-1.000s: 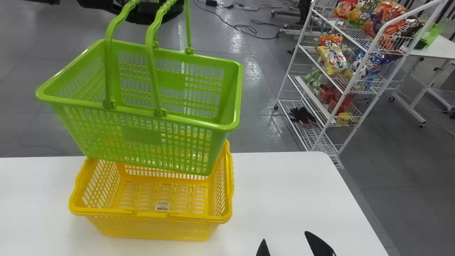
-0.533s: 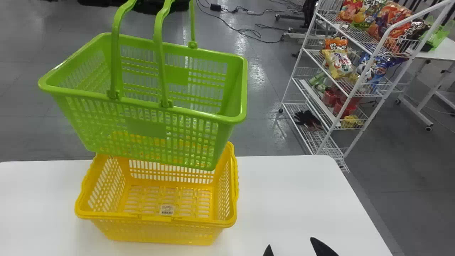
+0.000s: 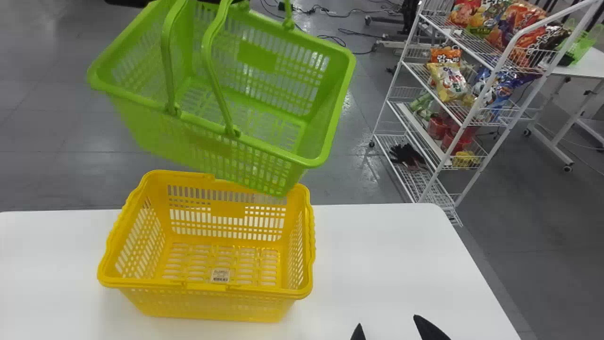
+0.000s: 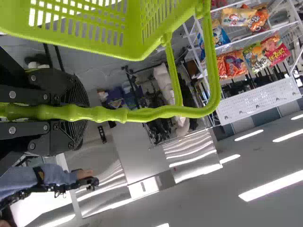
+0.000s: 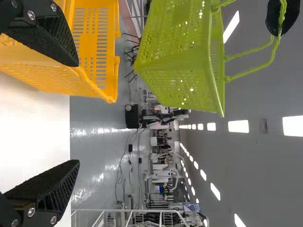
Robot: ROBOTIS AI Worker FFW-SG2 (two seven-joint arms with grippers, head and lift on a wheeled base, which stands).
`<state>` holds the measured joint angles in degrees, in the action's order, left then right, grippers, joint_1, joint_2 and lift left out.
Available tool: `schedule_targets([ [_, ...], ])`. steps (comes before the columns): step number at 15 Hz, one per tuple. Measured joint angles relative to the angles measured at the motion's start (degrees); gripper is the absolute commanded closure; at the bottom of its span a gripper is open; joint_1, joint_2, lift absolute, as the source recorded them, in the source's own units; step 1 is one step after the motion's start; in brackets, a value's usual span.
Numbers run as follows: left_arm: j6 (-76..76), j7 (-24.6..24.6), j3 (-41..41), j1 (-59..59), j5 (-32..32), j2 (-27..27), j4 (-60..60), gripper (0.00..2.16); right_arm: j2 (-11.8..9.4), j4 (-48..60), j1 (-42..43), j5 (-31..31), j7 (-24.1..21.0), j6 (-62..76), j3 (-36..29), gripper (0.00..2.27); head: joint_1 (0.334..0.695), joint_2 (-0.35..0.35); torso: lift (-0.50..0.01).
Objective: Grasp handle with right gripper to insert into left gripper then lift and swing left to center
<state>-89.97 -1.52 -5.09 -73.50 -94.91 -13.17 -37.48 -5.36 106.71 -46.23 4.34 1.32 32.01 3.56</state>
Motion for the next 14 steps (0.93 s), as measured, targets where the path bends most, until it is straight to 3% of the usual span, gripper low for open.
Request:
schedule_targets([
  [7, 0.01, 0.82, -1.1, 0.16, -2.03, -6.88, -0.29, 2.13, 0.08, -0.78, -0.02, 0.57, 0.26, 1.2, -0.48, 0.07, 0.635, -0.144, -0.093],
  [10, 0.01, 1.3, -3.18, -0.08, -4.44, -12.87, -0.41, 2.13, 0.09, -0.91, -0.03, 0.72, 0.32, 1.41, -0.67, 0.07, 0.635, -0.093, -0.093],
  [14, 0.01, 2.07, -5.89, 0.77, -8.72, -22.98, -1.8, 2.13, 0.09, -0.99, 0.0, 0.85, 0.52, 1.42, -0.78, 0.07, 0.638, 0.03, -0.093],
])
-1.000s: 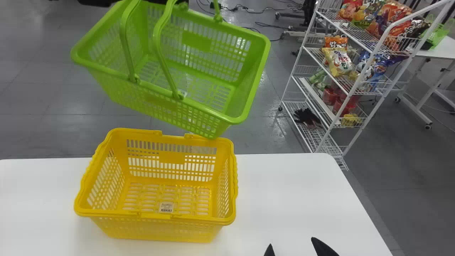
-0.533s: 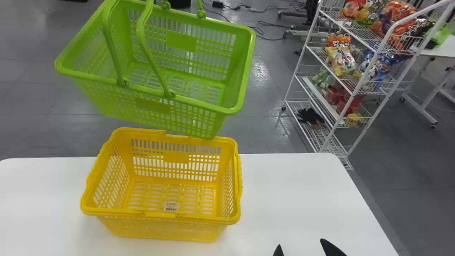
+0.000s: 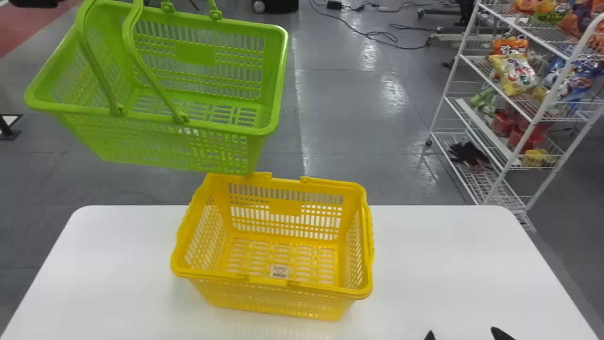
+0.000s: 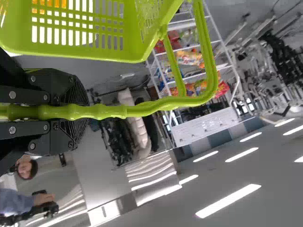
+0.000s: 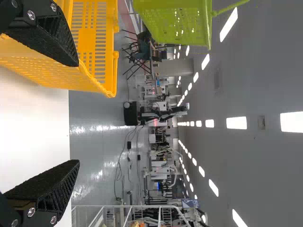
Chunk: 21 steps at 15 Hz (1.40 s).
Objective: Grasp handle with right gripper to insert into left gripper then lift and swing left to center
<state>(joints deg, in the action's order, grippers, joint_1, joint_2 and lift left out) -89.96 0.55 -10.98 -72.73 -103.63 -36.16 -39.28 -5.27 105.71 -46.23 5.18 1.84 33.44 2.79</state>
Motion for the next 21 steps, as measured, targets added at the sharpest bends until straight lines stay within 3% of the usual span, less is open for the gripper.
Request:
schedule_targets([
  [6, 0.0, 1.26, -0.27, 5.74, -4.62, -15.46, -4.09, 2.14, -0.05, -0.08, -0.03, 0.63, 0.62, 0.45, -0.76, 0.07, 0.659, 0.186, -0.093],
  [10, 0.0, 1.31, 2.11, 13.5, -9.52, -22.74, -8.64, 2.14, -0.06, -0.34, -0.13, 1.22, 1.41, 0.76, -2.2, 0.07, 0.679, 0.226, -0.093],
  [11, 0.0, 1.3, 4.82, 17.08, -9.93, -23.88, -10.16, 2.14, -0.08, -0.34, -0.22, 1.33, 1.64, 0.9, -2.61, 0.07, 0.694, 0.243, -0.093],
  [16, 0.0, -1.29, 28.71, 46.07, -12.71, -26.54, -21.7, 2.14, -0.09, -0.5, -0.41, 2.63, 3.16, 1.05, -5.45, 0.07, 0.695, 0.276, -0.093],
  [21, 0.0, -1.98, 52.08, 73.94, -17.03, -23.23, -33.54, 2.14, -0.27, -0.38, -0.6, 3.08, 4.13, 0.94, -7.03, 0.07, 0.695, 0.302, -0.093],
])
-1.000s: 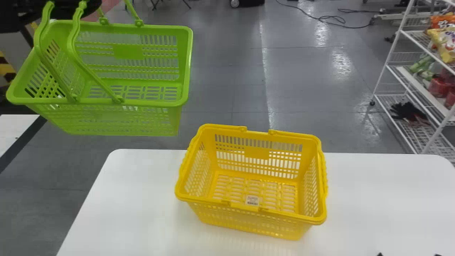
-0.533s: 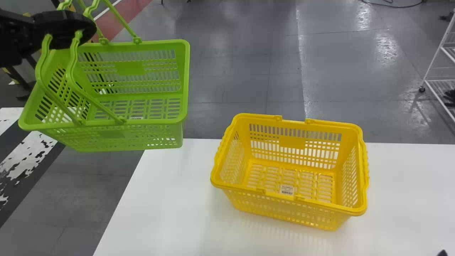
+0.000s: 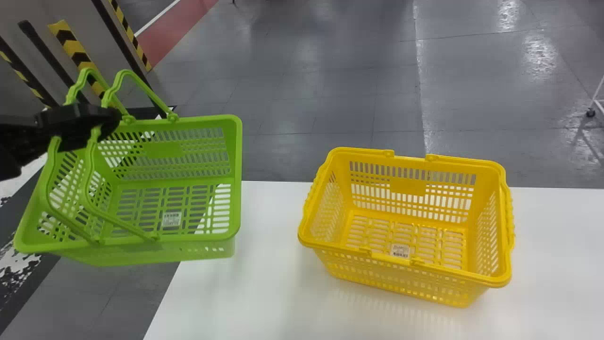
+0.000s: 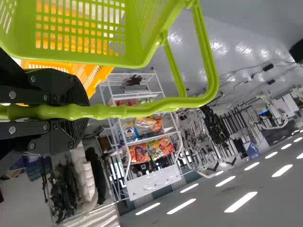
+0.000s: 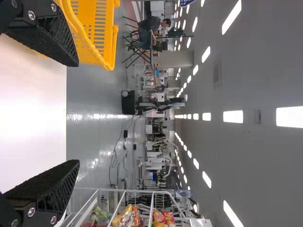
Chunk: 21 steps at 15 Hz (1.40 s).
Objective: Grasp handle with right gripper to insert into left gripper then lift and swing left to center
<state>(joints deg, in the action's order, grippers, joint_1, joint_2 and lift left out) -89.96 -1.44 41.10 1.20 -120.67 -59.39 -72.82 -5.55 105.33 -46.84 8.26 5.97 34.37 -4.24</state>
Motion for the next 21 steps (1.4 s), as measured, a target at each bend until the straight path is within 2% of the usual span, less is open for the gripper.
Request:
schedule_targets([
  [4, 0.0, -1.34, 10.89, 15.12, -2.59, 6.34, -9.42, 2.14, -0.16, 0.82, -0.01, 0.06, 0.01, -0.4, 0.02, 0.07, 0.695, 0.311, -0.093],
  [11, 0.0, -5.09, 19.84, 32.54, -9.55, 18.33, -25.93, 2.14, -0.7, 2.3, 0.19, 0.7, 0.01, -2.03, -0.15, 0.07, 0.695, 0.267, -0.093],
  [16, 0.0, -7.79, 17.73, 37.18, -14.01, 26.87, -38.61, 2.14, -1.11, 2.95, 0.92, 0.7, 0.01, -3.81, -0.08, 0.07, 0.695, 0.134, -0.093],
  [17, 0.0, -8.59, 16.85, 37.6, -14.55, 28.33, -40.94, 2.14, -1.2, 2.99, 0.95, 0.66, 0.01, -4.01, 0.03, 0.07, 0.695, 0.087, -0.093],
  [18, 0.0, -9.29, 16.0, 37.96, -14.98, 29.62, -43.04, 2.14, -1.27, 3.1, 0.95, 0.51, 0.01, -4.19, 0.13, 0.07, 0.695, 0.087, -0.093],
  [19, 0.0, -10.01, 15.09, 38.2, -15.37, 30.85, -44.93, 2.14, -1.3, 3.23, 0.95, 0.33, 0.01, -4.34, 0.26, 0.07, 0.695, 0.046, -0.093],
  [21, 0.0, -11.38, 13.23, 38.32, -15.78, 33.25, -47.95, 2.14, -1.37, 3.42, 1.01, 0.08, 0.01, -4.44, 0.62, 0.07, 0.695, 0.008, -0.093],
])
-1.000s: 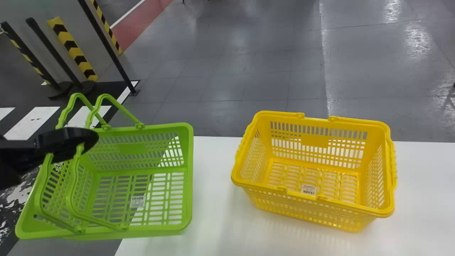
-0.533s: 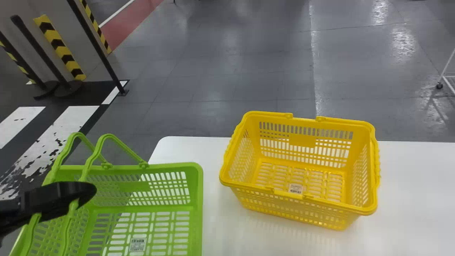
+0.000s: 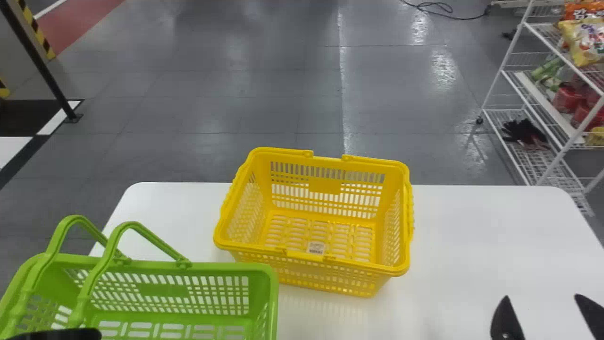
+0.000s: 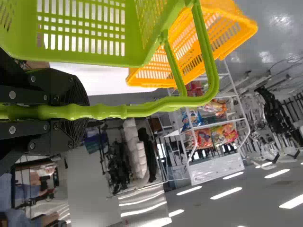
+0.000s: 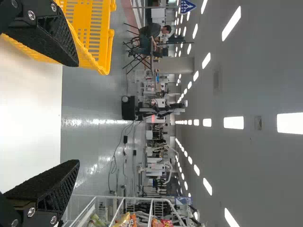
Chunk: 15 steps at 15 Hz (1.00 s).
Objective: Grasp handle with right gripper to insert into left gripper then lift and swing left to center
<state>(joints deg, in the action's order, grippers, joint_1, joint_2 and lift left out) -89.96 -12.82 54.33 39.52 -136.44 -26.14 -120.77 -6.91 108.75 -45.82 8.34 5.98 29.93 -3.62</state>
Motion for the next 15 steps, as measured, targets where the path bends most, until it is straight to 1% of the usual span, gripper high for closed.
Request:
schedule_targets([
  [1, 0.0, -0.44, -1.17, -0.04, -0.15, 1.18, -1.27, 2.14, -0.01, 0.03, 0.02, -0.2, 0.0, -0.07, 0.3, 0.07, 0.695, -0.024, -0.093],
  [4, 0.0, -1.95, -4.69, -1.0, -0.66, 4.72, -4.3, 2.14, -0.03, 0.06, 0.1, -0.81, 0.0, -0.58, 1.24, 0.07, 0.695, -0.063, -0.093],
  [5, 0.0, -2.53, -5.77, -1.4, -0.79, 5.91, -5.37, 2.14, -0.03, 0.06, 0.11, -0.92, 0.0, -0.6, 1.54, 0.07, 0.695, -0.094, -0.093],
  [7, 0.0, -3.71, -8.76, -2.48, -0.45, 8.61, -7.25, 2.14, -0.03, 0.14, 0.12, -1.32, 0.0, -0.56, 2.35, 0.07, 0.695, -0.124, -0.093],
  [12, 0.0, -5.25, -16.33, -4.42, 3.96, 12.33, -7.85, 2.14, 0.0, 0.15, 0.26, -1.65, 0.0, -0.31, 3.57, 0.07, 0.695, -0.192, -0.093],
  [15, 0.0, -5.65, -17.74, -5.07, 5.59, 14.32, -7.78, 2.14, 0.06, 0.05, 0.29, -1.66, 0.0, 0.11, 3.83, 0.07, 0.695, -0.204, -0.093],
])
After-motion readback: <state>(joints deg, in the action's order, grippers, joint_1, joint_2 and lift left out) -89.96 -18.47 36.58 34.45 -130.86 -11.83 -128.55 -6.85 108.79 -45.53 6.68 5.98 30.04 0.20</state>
